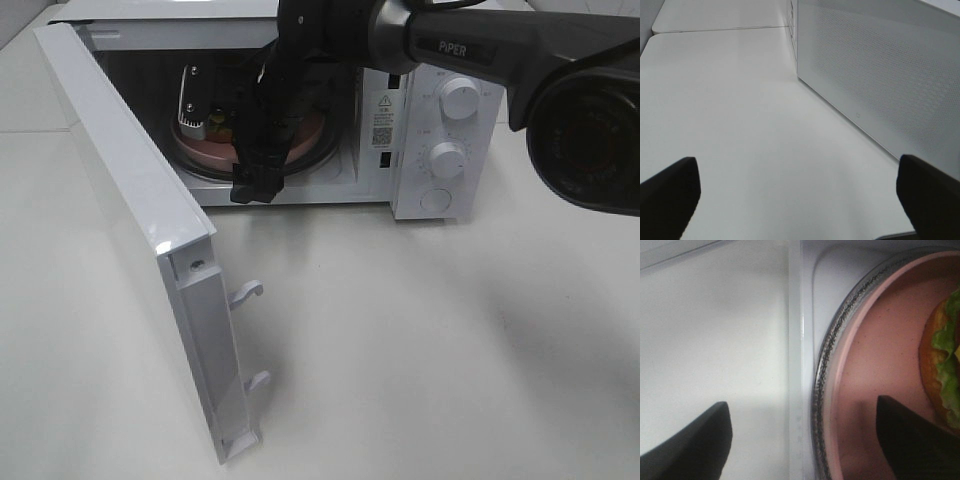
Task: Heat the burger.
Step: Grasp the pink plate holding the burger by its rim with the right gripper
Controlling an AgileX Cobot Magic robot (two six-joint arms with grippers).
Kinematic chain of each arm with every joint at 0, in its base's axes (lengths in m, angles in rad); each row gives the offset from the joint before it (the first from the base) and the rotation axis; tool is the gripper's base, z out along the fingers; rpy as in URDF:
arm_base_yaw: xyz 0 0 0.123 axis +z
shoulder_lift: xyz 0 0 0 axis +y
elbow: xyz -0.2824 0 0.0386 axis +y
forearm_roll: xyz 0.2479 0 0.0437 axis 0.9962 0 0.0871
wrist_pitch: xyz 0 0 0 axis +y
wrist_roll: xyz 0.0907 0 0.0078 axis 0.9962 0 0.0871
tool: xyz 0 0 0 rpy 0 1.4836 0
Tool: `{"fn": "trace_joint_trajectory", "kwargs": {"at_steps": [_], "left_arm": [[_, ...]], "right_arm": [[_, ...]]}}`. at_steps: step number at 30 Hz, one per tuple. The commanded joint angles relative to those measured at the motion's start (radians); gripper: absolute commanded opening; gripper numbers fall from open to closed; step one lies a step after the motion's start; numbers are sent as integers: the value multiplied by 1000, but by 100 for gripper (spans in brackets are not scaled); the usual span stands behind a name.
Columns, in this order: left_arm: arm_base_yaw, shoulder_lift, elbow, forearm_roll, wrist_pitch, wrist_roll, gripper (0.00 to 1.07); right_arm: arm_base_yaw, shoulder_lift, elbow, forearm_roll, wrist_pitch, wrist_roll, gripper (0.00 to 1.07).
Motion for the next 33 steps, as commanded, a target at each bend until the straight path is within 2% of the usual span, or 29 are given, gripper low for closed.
{"fn": "trace_joint_trajectory", "kwargs": {"at_steps": [1, 33], "left_arm": [[2, -4, 2, -2, -1, -2, 102], [2, -4, 2, -2, -1, -2, 102]], "right_arm": [[-8, -3, -2, 9, -7, 5, 78], [-26, 51, 1, 18, -2, 36, 76]]}}
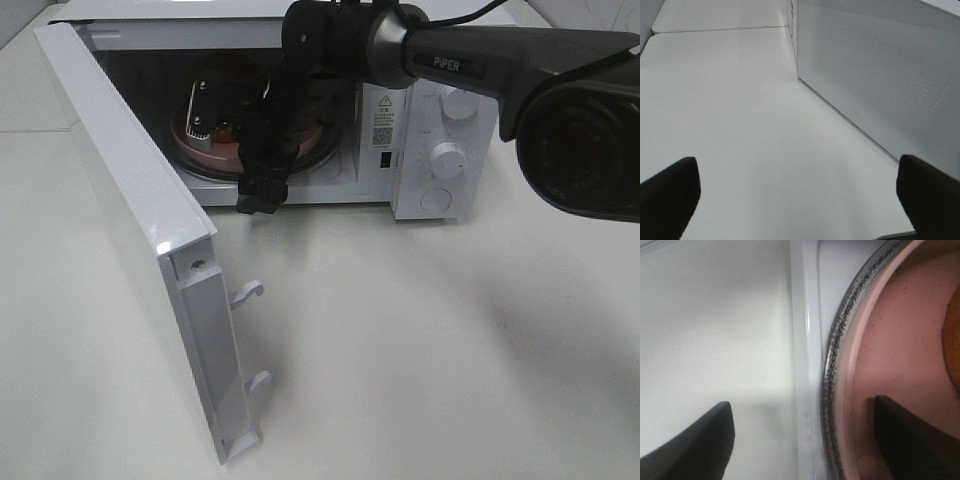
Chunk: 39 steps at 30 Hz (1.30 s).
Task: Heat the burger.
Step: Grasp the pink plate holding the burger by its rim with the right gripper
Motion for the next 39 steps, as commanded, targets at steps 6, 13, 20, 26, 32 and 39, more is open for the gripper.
{"fn": "trace_joint_trajectory", "kwargs": {"at_steps": [6, 13, 20, 26, 32, 39], "left_arm": [[2, -4, 2, -2, -1, -2, 102], [2, -4, 2, -2, -1, -2, 102], [2, -4, 2, -2, -1, -2, 102], [2, -4, 2, -2, -1, -2, 102], [2, -4, 2, -2, -1, -2, 102], [2, -4, 2, -2, -1, -2, 102]], "right_arm": [[-14, 16, 1, 13, 3, 25, 76], [-15, 16, 1, 13, 6, 26, 76], [-15, 16, 1, 13, 71, 27, 76], [-15, 16, 1, 13, 102, 27, 68], [-15, 16, 1, 13, 137, 29, 29], [-15, 16, 1, 13, 171, 59, 0]]}}
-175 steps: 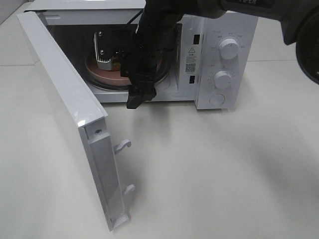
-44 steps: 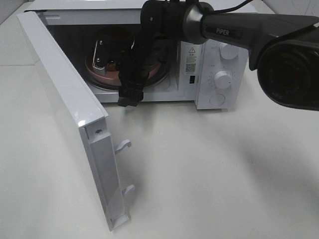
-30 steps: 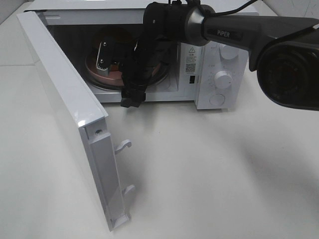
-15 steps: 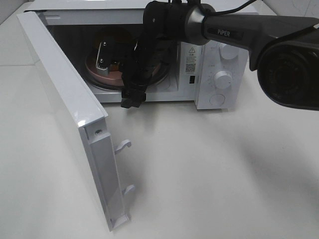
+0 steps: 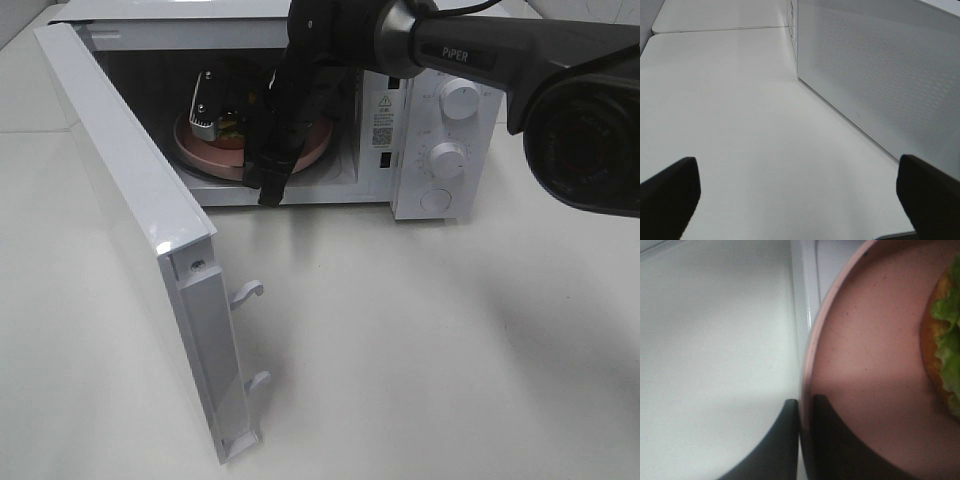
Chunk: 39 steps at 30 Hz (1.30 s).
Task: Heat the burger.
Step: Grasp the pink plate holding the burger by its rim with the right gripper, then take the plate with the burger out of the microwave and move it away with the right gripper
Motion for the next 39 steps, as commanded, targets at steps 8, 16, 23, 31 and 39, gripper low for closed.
{"fn": "trace_joint_trajectory", "kwargs": {"at_steps": [8, 16, 23, 31, 39], "left_arm": [[2, -4, 2, -2, -1, -2, 102], [2, -4, 2, -2, -1, -2, 102], [2, -4, 2, -2, -1, -2, 102], [2, -4, 2, -2, -1, -2, 102], [2, -4, 2, -2, -1, -2, 102]], "right_arm": [[-3, 20, 14, -6, 117, 23, 0], [-3, 0, 14, -24, 138, 20, 0], [-1, -46, 53, -41, 148, 20, 0], [0, -138, 193, -54, 94, 10, 0], [0, -279, 374, -61, -15, -28, 0]]}}
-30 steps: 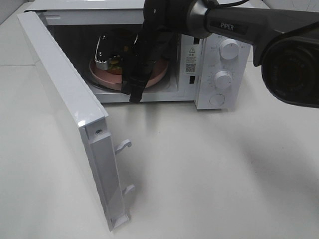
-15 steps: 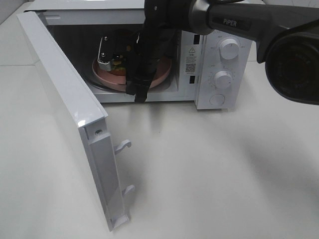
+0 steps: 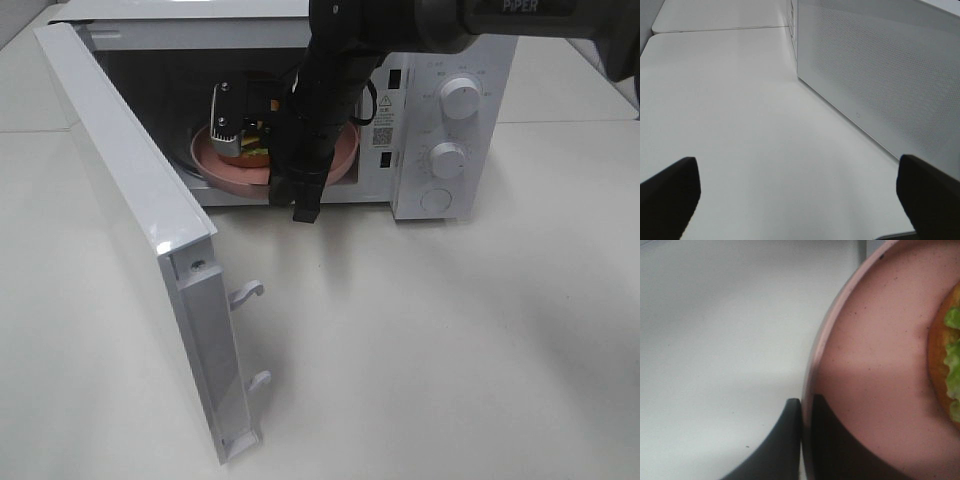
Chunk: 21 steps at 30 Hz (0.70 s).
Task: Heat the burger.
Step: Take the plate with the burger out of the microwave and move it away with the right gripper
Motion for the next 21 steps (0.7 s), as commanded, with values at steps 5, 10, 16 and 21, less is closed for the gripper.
{"fn": "trace_joint_trajectory", "kwargs": {"at_steps": [5, 10, 16, 21], "left_arm": [[2, -4, 2, -2, -1, -2, 102], [2, -4, 2, -2, -1, -2, 102], [2, -4, 2, -2, -1, -2, 102], [2, -4, 2, -2, -1, -2, 102]], "right_arm": [[-6, -134, 160, -16, -86, -31, 0], [-6, -209, 272, -43, -195, -35, 0], [-6, -271, 361, -42, -299, -77, 0], [4, -311, 408, -68, -368, -79, 0]]}}
